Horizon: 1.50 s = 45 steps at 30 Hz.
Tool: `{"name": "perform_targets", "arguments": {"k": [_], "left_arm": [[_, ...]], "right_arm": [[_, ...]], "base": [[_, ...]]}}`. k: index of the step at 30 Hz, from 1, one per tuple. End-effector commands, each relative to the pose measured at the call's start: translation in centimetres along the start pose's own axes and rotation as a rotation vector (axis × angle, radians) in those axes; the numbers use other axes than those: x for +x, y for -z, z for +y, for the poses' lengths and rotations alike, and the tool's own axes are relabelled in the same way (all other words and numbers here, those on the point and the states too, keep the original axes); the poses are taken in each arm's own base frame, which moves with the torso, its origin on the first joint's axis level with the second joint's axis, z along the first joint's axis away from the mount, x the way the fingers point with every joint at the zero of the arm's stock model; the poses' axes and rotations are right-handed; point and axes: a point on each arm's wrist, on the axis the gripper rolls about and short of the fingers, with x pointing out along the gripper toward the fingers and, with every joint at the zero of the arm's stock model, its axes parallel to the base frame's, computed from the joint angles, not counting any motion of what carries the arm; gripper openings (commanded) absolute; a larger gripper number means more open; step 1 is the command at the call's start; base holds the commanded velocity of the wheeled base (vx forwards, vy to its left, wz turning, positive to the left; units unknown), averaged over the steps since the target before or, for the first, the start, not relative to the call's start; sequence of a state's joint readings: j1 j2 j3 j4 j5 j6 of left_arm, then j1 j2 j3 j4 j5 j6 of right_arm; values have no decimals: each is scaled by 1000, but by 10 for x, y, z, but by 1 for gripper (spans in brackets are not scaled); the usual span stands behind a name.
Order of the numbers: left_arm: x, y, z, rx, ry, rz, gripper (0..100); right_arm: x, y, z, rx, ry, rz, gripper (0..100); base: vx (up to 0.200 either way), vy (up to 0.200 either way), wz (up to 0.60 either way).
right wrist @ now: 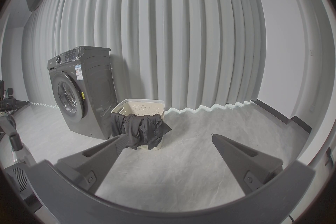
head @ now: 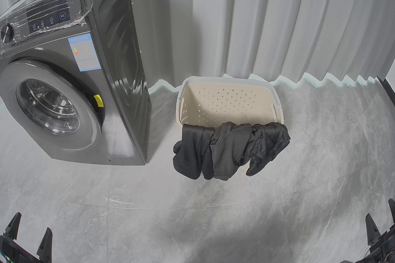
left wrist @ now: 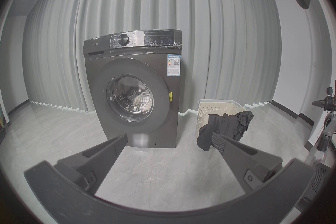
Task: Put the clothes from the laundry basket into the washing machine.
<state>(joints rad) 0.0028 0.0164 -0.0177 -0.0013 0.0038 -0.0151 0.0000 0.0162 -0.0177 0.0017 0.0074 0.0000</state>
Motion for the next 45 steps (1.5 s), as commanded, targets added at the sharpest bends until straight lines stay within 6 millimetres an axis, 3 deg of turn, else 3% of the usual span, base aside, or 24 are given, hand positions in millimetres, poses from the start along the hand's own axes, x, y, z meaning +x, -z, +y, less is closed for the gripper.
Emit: {"name": "perform_targets", "arguments": {"k": [1, 10, 19, 31, 45], "left_arm": [[0, 5, 0, 0, -1, -1, 100], [0, 5, 0, 0, 0, -1, 100], [0, 5, 0, 0, 0, -1, 100], [0, 5, 0, -2, 2, 0, 100], [0, 5, 0, -3, 0, -1, 100]], "right_arm": [[0, 5, 0, 0, 0, 1, 100], [0, 5, 0, 0, 0, 1, 100], [0, 5, 0, 0, 0, 1, 100], [0, 5, 0, 0, 0, 1, 100], [0, 5, 0, 0, 0, 1, 100]], "base": [[0, 0, 0], [0, 0, 0], [0, -200, 0], [0, 0, 0], [200, 0, 0]]}}
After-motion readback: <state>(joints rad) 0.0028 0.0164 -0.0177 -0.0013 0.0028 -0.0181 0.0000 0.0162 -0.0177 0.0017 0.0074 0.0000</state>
